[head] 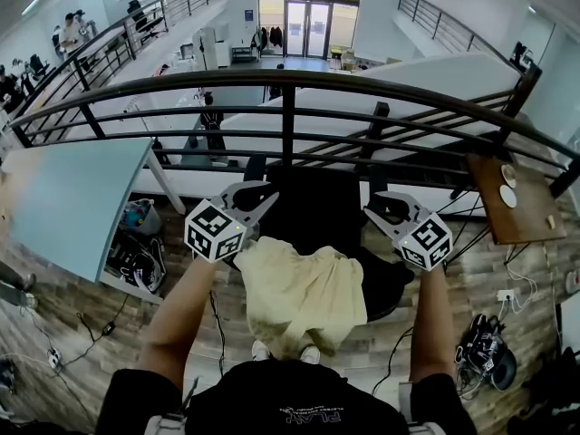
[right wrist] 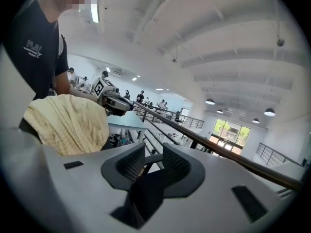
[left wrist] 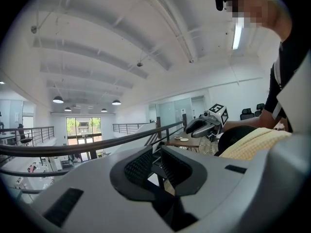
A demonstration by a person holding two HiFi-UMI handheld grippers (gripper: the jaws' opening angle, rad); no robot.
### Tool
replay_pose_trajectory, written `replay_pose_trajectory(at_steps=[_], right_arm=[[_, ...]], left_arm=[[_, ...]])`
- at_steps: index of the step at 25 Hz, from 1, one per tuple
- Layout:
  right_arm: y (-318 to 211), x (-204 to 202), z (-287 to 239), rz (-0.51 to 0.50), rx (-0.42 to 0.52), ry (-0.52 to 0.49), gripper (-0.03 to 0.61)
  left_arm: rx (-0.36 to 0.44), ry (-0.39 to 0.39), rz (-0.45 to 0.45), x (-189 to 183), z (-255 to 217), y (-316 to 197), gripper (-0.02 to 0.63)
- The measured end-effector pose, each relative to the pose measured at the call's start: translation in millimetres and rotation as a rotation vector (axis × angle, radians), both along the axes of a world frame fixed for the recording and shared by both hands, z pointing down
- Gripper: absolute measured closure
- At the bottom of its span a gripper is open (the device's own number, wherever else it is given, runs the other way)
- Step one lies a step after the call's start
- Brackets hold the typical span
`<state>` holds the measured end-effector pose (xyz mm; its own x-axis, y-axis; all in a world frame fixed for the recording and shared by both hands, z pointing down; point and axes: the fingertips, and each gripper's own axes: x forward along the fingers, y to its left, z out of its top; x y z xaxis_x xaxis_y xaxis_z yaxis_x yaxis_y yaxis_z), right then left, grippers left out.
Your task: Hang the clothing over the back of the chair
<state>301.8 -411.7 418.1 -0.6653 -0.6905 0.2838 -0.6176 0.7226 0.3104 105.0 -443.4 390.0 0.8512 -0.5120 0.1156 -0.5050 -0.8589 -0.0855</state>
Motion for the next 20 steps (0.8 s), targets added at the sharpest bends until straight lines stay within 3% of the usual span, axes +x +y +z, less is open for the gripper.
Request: replay_pose_trajectory(at_steps=[1, 7, 12, 20], right_arm=[[-3, 1, -7, 0.025, 0.029, -0.008, 0.474], [-5, 0, -53, 0.108, 0.180, -0.086, 0.525], [7, -18, -83, 0.108, 0.261, -0.116, 0.538], [38, -46, -134, 0.107, 0.429, -0.161, 0.541]], left_arm=[[0.011, 0.006, -0.006, 1, -5, 0, 0.546], [0.082, 0.062, -0.057, -1, -30, 3, 0.569], [0.165, 0.087, -0.105, -9, -48, 11, 0.588], [0.224, 0.184, -0.137, -20, -79, 30, 0.595]])
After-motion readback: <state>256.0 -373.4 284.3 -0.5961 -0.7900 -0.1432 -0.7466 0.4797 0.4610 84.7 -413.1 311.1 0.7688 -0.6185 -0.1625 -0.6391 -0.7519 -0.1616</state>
